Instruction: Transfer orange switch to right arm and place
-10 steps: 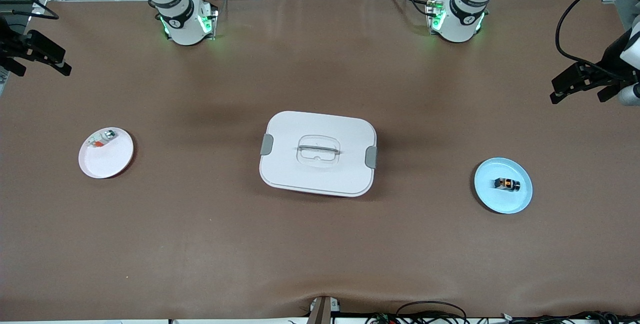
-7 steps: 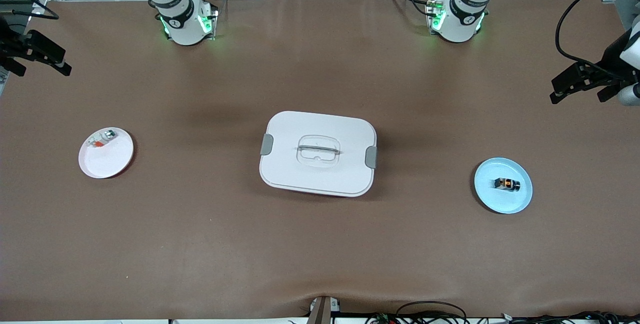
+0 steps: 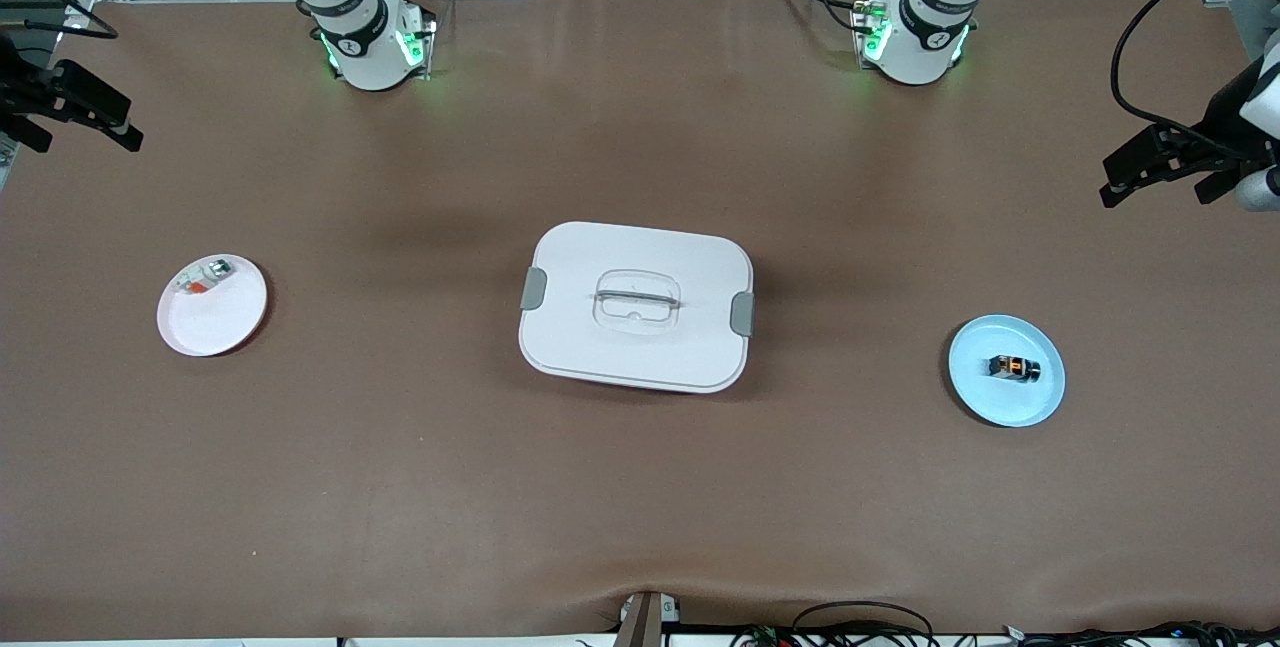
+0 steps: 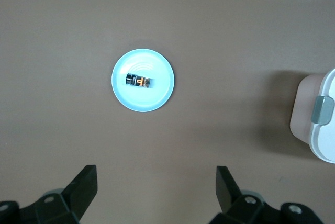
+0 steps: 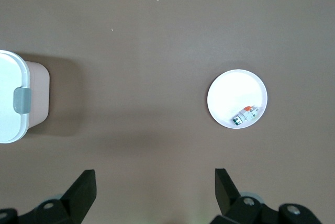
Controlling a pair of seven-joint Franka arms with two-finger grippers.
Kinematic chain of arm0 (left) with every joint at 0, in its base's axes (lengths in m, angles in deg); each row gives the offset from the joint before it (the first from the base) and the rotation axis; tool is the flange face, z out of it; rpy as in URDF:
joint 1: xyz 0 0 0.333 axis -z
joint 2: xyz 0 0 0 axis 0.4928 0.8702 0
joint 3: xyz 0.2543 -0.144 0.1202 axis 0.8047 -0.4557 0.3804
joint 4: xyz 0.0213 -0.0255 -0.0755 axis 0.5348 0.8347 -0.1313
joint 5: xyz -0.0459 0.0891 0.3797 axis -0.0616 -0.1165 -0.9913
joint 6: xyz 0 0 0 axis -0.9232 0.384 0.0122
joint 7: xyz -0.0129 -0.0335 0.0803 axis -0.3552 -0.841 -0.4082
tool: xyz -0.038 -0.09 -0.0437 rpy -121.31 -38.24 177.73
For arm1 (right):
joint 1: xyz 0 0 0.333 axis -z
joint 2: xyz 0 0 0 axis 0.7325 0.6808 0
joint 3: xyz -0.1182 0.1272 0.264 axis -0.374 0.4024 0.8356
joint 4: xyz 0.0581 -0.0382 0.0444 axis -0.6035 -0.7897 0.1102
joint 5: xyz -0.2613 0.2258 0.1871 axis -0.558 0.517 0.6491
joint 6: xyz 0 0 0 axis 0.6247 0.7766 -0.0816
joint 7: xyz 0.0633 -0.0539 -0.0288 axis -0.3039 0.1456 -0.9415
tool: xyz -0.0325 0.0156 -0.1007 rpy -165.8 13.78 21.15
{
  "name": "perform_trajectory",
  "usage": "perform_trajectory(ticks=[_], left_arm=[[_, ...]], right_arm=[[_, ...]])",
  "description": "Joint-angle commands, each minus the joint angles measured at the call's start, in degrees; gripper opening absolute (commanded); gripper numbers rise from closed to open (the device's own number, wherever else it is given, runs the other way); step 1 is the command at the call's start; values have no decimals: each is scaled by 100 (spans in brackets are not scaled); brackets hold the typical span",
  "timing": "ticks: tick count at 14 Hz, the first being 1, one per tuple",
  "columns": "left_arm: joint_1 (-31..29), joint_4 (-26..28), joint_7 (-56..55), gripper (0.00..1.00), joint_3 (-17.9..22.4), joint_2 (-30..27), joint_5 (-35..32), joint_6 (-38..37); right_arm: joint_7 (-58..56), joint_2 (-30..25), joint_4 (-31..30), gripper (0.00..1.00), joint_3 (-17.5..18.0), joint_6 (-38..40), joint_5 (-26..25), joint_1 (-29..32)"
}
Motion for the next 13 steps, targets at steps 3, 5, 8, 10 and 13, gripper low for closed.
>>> perform_trajectory(ticks=[3,5,8,10,13], left_arm=[[-10,-180,-22,100,-5,85,21,-150],[-28,-180,4,100,-5,85,30,-150],[-36,-180,74,100,39,208,21,-124],[-36,-171,92,100,48,330,-49,-115],[-221,-145,109,100,48,585,47,-115]], right_arm=[[-88,-124,-112,100,21,-15,64,76],[-79,-124,-103,100,21,-24,38,76],[-79,-124,-94,100,47,-42,38,49],[-79,-124,-94,100,39,-59,-23,67],[-79,-124,-94,100,39,-68,-147,58]])
